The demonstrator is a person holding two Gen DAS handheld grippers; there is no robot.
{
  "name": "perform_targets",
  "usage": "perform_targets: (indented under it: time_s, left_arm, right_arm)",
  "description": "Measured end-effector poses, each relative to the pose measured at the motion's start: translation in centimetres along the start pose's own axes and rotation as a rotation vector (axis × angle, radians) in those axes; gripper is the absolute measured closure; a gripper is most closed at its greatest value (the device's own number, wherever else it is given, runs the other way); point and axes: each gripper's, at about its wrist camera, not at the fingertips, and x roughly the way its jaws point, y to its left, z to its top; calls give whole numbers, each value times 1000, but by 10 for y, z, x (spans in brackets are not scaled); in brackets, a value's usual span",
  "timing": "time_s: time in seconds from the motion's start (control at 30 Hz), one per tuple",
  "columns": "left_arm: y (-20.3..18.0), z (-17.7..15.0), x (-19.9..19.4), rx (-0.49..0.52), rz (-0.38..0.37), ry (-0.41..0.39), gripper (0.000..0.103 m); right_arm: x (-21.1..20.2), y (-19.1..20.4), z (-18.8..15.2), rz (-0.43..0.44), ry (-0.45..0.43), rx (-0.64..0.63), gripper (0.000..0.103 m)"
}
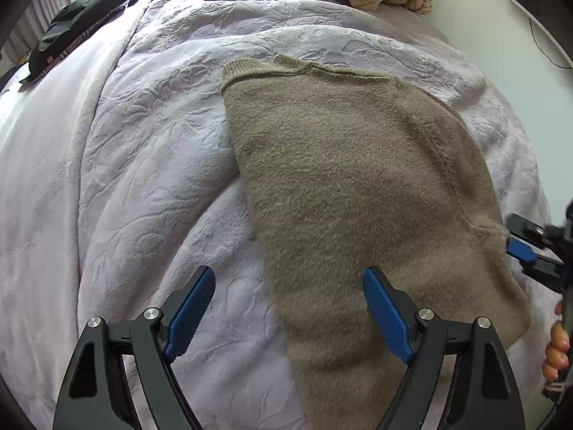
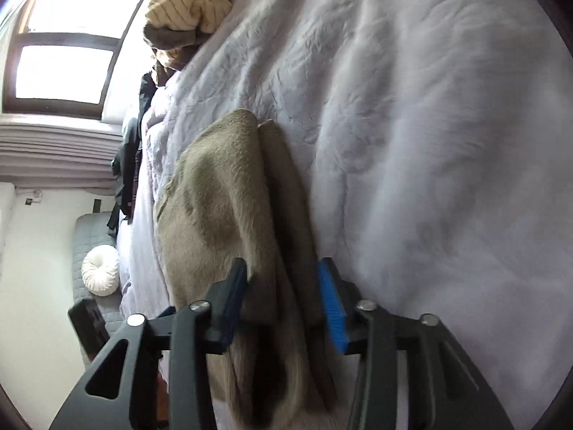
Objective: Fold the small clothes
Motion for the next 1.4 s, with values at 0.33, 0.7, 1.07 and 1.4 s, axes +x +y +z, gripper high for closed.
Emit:
perform_targets:
  time_s: [0.33,0.7,1.07,1.4]
  left_arm:
    - [4,-19,-4,-34,-7,38,17]
    - [3,-37,-6,-42,-13,57,17]
    - [-1,-43,-2,-26,-3,82,17]
    - [14,-29,-23,-69,40,-28,17]
  right_arm:
    - [-14,50,-52,-52,102,-268,50]
    - [-2,12,-74,-239,123,-203,97]
    - [-22,-1,-78,-193,103,-121,93]
    - [-42,9,-66,-214,37,-135,93]
